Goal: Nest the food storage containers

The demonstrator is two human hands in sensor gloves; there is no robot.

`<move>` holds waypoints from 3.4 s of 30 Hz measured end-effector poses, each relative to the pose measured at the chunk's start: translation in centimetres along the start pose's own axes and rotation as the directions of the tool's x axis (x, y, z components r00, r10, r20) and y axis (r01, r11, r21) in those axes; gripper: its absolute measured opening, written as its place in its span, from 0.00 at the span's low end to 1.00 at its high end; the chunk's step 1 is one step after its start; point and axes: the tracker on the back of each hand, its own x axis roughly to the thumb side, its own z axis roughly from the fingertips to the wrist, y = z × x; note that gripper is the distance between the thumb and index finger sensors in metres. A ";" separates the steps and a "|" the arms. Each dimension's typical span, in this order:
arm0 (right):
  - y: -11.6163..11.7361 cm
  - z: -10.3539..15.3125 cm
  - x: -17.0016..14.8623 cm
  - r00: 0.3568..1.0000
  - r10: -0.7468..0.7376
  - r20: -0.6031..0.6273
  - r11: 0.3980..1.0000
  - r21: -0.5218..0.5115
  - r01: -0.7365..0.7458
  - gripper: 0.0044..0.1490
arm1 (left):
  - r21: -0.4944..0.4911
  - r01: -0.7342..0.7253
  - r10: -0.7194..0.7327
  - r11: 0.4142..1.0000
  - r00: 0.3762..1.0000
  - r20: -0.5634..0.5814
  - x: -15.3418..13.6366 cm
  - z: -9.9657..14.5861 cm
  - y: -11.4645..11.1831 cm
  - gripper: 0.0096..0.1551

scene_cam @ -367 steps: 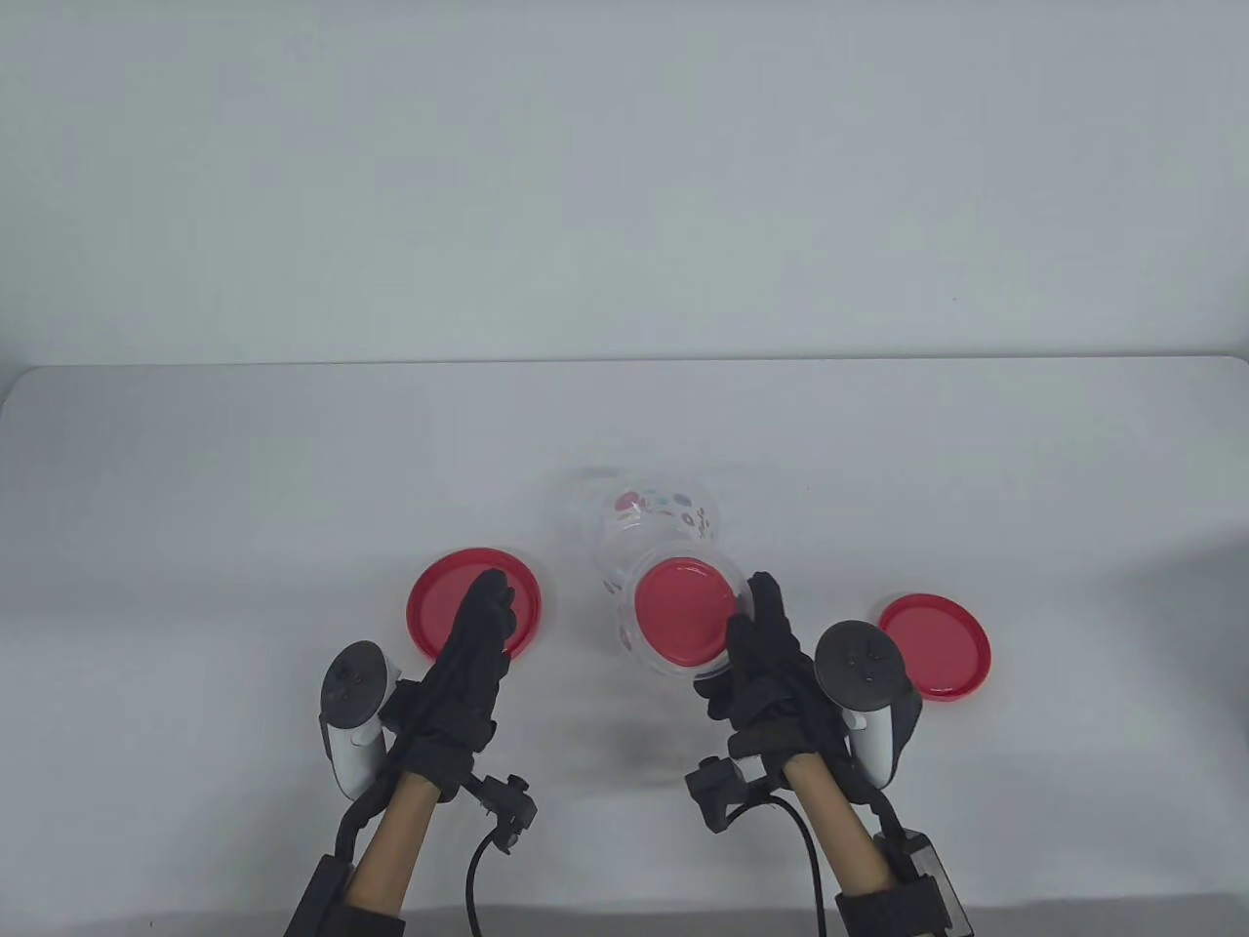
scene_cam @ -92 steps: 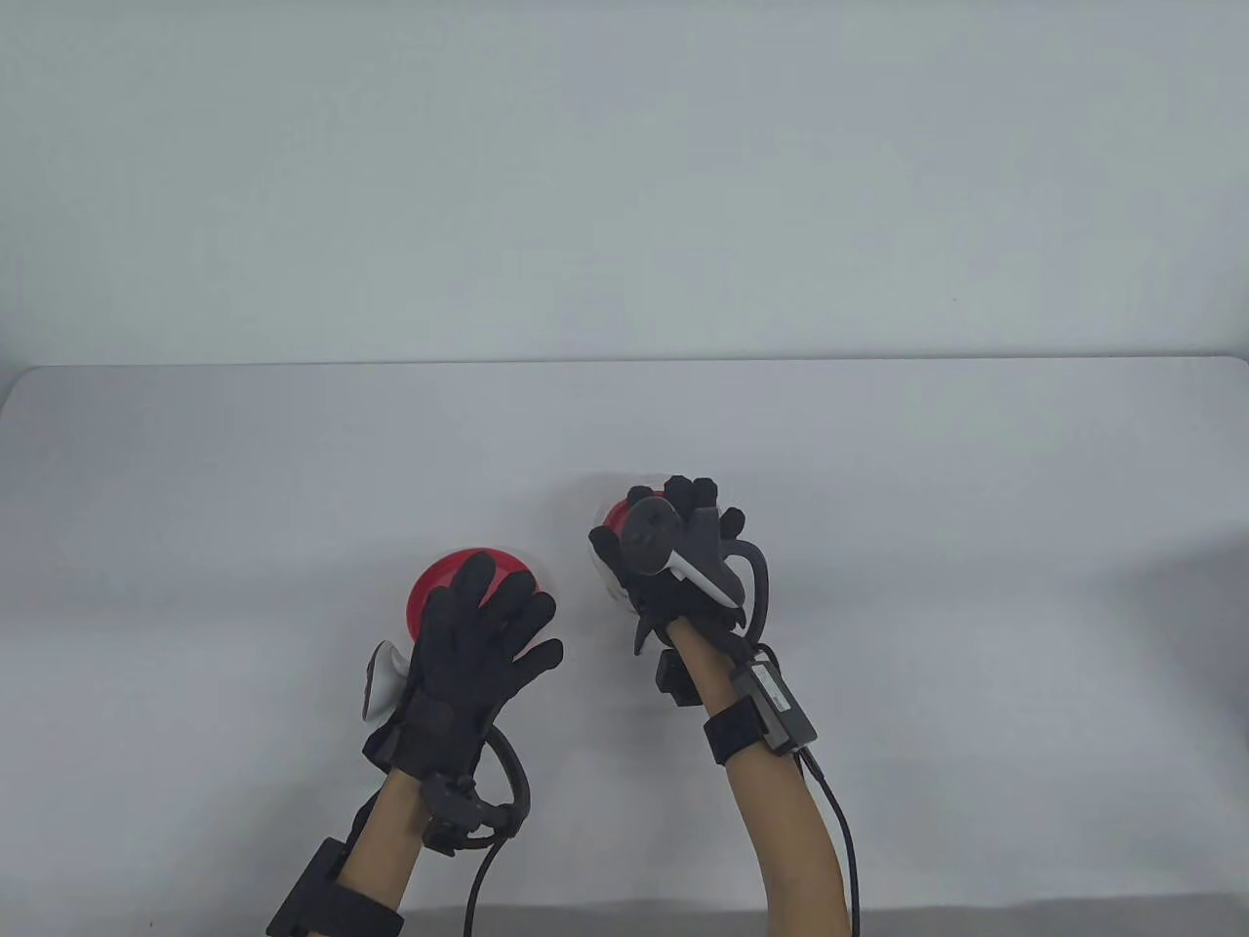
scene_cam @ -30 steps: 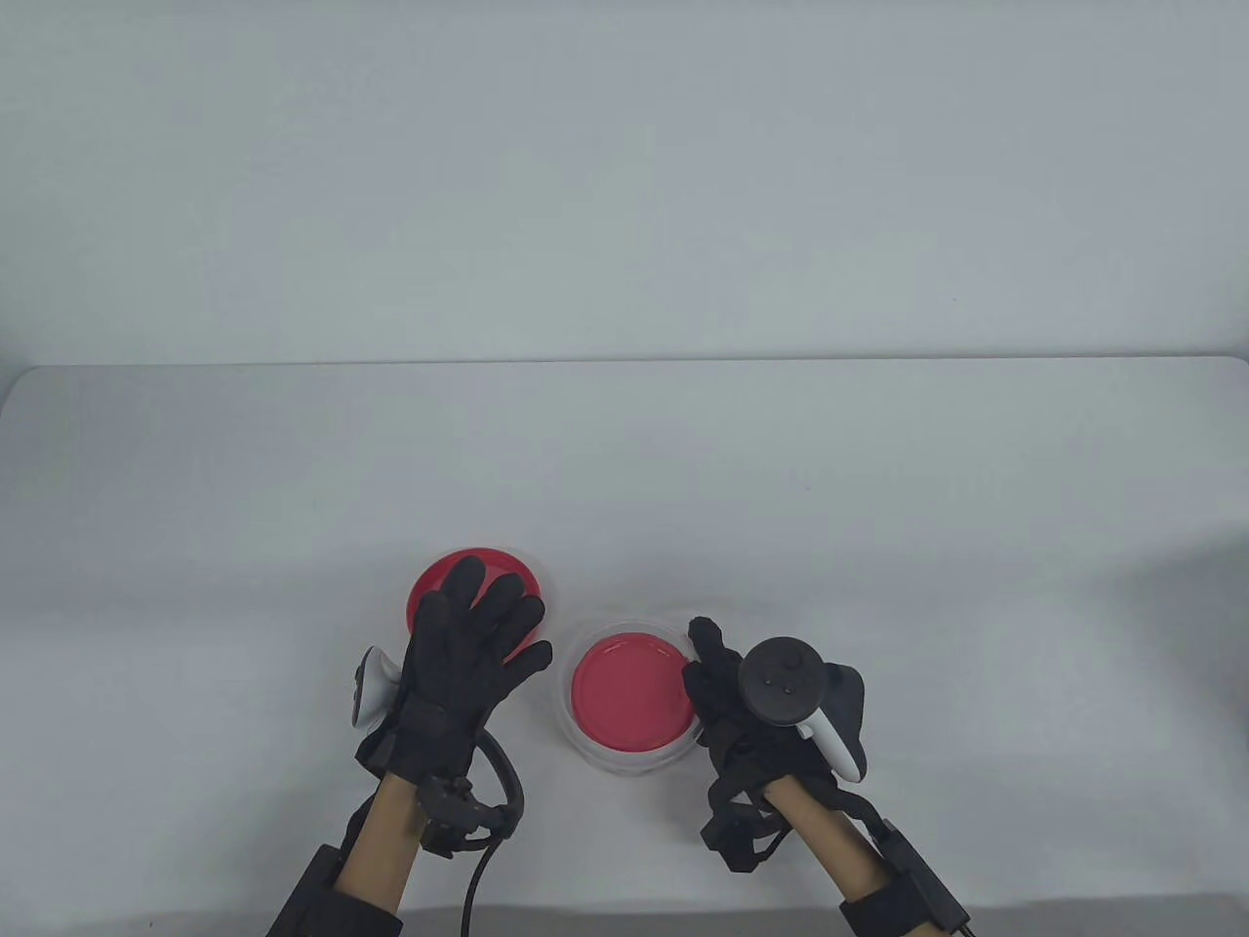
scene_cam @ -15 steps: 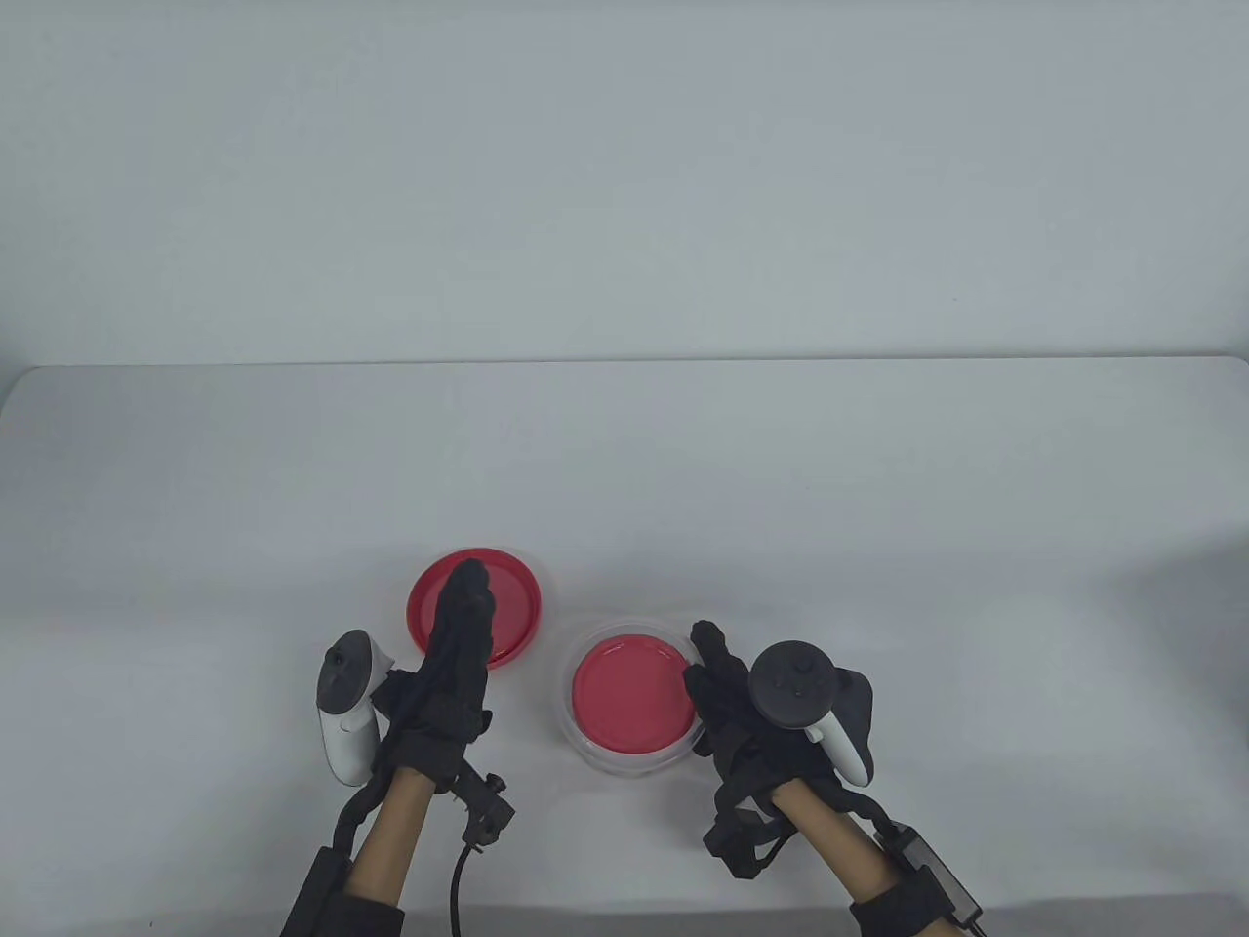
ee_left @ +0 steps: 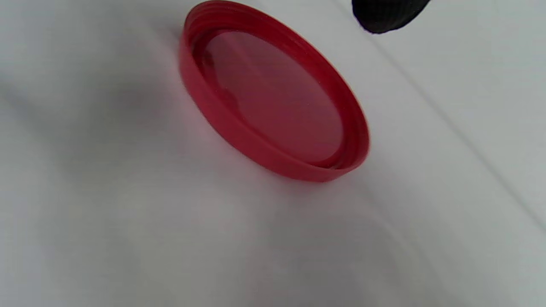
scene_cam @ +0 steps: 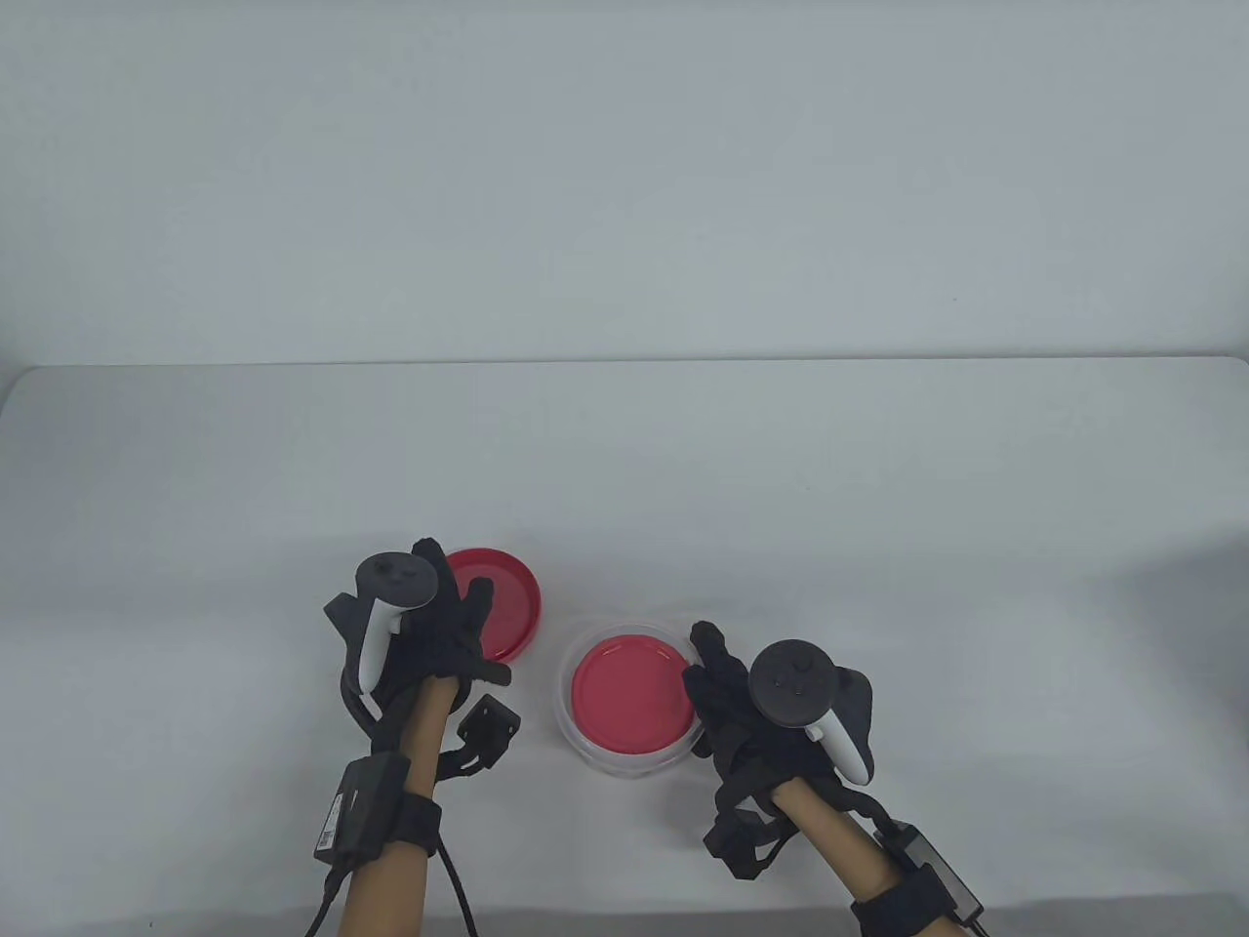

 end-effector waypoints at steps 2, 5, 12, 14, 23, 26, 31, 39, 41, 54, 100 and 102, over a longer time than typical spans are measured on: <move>0.0 0.0 0.0 1.000 0.000 0.000 1.000 0.000 0.000 0.37 | -0.013 0.053 -0.054 0.998 0.996 -0.076 -0.1 -0.9 -0.4 0.46; 0.0 0.0 0.0 1.000 0.000 0.000 1.000 0.000 0.000 0.37 | -0.015 0.113 -0.114 0.993 0.983 -0.144 -0.1 -1.7 -0.9 0.46; 0.0 0.0 0.0 1.000 -0.007 -0.003 1.000 0.007 0.007 0.37 | 0.061 0.377 -0.344 0.924 0.892 -0.294 1.3 -2.7 -1.5 0.42; 0.0 0.0 0.0 1.000 -0.008 -0.004 1.000 0.009 0.008 0.38 | 0.090 0.440 -0.392 0.893 0.861 -0.325 1.6 -2.8 -1.7 0.38; 0.0 -0.1 0.0 1.000 -0.012 -0.005 1.000 0.007 0.012 0.38 | 0.096 0.513 -0.427 0.853 0.792 -0.437 2.1 -3.0 -1.5 0.26; 0.0 -0.1 0.0 1.000 -0.012 -0.004 1.000 0.004 0.012 0.38 | 0.101 0.487 -0.405 0.867 0.809 -0.426 1.8 -2.8 -1.2 0.25; 0.0 -0.1 -0.1 1.000 -0.014 -0.004 1.000 0.004 0.014 0.37 | 0.206 0.457 -0.376 0.865 0.864 -0.336 1.6 -1.3 -0.7 0.25; 0.1 0.0 -0.3 0.995 -0.094 -0.025 0.995 0.015 0.094 0.38 | 0.322 0.341 -0.370 0.883 0.928 0.031 2.1 1.9 -1.2 0.33; 0.1 0.0 -0.4 0.993 -0.115 -0.028 0.993 0.011 0.115 0.38 | 0.372 0.345 -0.406 0.862 0.908 0.099 2.7 3.2 -1.3 0.35; 0.1 0.1 -0.6 0.979 -0.198 -0.053 0.980 0.020 0.199 0.38 | 0.523 0.282 -0.546 0.804 0.700 0.461 5.6 11.5 -2.8 0.30; -0.1 -0.9 -3.7 0.823 -0.516 -0.237 0.817 0.153 0.557 0.25 | 0.634 0.552 -0.795 0.542 0.092 0.599 4.5 17.0 -12.1 0.30; 0.1 -1.1 -3.9 0.789 -0.559 -0.255 0.779 0.166 0.605 0.25 | 0.622 0.561 -0.790 0.545 0.096 0.605 4.6 16.9 -12.0 0.30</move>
